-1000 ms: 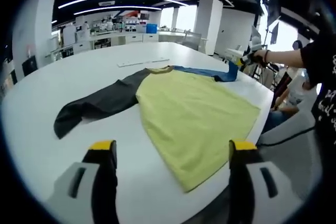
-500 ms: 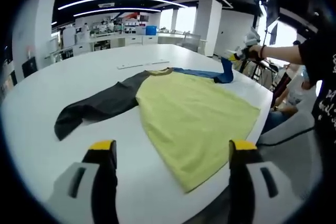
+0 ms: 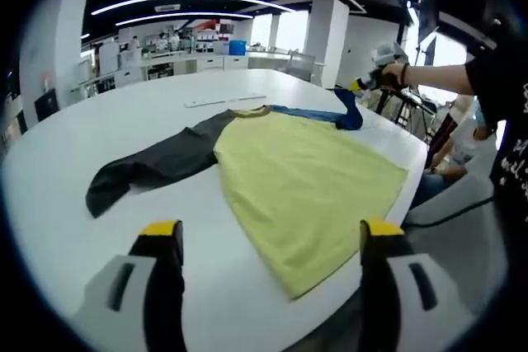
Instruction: Fold the garment on the visible template until the final outline fits inside the template.
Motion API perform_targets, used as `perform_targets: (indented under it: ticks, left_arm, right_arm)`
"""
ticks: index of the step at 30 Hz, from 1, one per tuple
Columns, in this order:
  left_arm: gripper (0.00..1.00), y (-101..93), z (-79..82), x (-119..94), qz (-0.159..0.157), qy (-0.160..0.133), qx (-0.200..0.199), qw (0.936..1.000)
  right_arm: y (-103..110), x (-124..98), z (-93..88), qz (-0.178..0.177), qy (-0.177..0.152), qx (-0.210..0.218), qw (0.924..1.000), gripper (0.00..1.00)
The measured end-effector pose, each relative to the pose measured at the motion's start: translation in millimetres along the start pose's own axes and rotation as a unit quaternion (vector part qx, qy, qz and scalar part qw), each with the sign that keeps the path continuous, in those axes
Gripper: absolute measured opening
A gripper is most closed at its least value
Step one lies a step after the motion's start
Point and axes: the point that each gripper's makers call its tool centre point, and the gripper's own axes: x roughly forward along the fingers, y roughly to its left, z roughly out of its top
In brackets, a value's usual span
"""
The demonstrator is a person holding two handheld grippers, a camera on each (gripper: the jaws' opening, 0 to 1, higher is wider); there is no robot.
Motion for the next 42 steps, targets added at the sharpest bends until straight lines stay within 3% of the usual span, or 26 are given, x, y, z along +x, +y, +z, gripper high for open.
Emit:
perform_targets:
  ticks: [15, 21, 42]
  left_arm:
    - [0.84, -0.1, -1.1, -1, 0.0, -0.001, -0.001, 1.0]
    - [0.84, -1.0, -1.0, 0, -0.002, -0.001, -0.002, 1.0]
    - [0.83, -0.1, -5.6, 2, -0.008, 0.007, -0.002, 0.9999]
  right_arm:
    - [44, 13, 17.6, 0.028, 0.003, -0.026, 0.9993, 0.0]
    - [59, 27, 26.7, 0.042, 0.007, -0.042, 0.9982, 0.0]
    - [136, 42, 36.9, 0.088, 0.015, -0.086, 0.9922, 0.0]
